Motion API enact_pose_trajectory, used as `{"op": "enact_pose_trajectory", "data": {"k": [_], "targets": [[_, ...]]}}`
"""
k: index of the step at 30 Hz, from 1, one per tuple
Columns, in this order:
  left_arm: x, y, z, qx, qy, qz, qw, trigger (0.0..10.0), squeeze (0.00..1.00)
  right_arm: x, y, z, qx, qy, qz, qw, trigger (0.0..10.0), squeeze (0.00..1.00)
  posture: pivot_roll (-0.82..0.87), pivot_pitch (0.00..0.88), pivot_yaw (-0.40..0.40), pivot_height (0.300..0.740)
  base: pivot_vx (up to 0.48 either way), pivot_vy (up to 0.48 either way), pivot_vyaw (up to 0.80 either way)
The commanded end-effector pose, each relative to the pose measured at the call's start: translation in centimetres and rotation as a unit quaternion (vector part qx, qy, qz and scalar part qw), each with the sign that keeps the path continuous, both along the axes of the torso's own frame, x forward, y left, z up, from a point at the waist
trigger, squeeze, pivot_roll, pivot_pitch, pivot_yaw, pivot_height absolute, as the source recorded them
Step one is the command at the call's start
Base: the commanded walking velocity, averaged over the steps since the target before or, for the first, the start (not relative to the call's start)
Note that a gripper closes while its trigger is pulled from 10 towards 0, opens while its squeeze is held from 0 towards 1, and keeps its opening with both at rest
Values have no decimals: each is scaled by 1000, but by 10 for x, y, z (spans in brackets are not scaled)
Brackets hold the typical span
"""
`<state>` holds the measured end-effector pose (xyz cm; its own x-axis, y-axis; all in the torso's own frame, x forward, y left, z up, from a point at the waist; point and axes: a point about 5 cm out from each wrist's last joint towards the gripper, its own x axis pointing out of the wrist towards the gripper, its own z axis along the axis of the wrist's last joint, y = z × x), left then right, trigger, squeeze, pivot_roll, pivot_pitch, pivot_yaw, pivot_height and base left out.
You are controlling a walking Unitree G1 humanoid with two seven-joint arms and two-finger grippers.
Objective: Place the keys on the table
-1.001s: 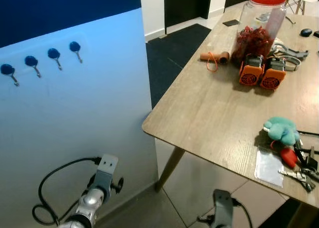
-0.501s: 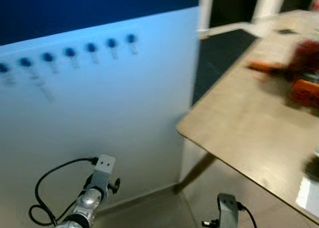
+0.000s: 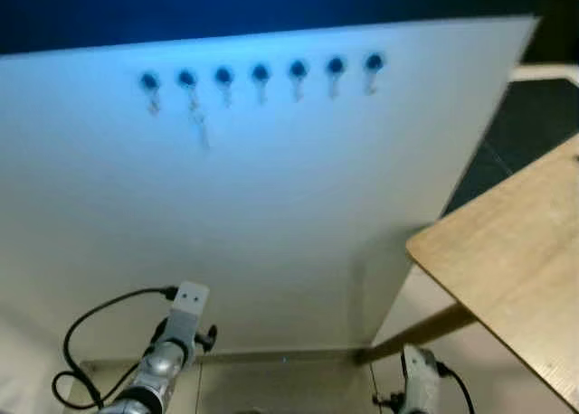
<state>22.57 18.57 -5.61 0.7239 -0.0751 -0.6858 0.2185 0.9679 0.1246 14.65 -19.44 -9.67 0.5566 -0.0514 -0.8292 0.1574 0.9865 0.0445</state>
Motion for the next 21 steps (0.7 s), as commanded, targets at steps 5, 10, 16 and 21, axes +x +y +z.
{"op": "enact_pose_trajectory", "data": {"k": [5, 10, 16, 21], "targets": [[-4, 3, -2, 0, 6, 2, 1000, 10000, 0, -5, -3, -2, -3, 8, -17, 1000, 10000, 0, 3, 35, 62, 740, 0, 0, 640], [-2, 3, -1, -6, 3, 2, 1000, 10000, 0, -6, -7, -1, -4, 2, -39, 999, 10000, 0, 1, 36, 63, 740, 0, 0, 0], [1, 2, 1, -13, 0, 3, 1000, 10000, 0, -5, -8, -1, -5, 0, -40, 999, 10000, 0, 0, 35, 62, 740, 0, 0, 0], [1, 2, 1, -18, -1, 4, 1000, 10000, 0, -4, -7, 0, -5, -2, -40, 999, 10000, 0, 2, 32, 59, 740, 0, 76, 0]]}}
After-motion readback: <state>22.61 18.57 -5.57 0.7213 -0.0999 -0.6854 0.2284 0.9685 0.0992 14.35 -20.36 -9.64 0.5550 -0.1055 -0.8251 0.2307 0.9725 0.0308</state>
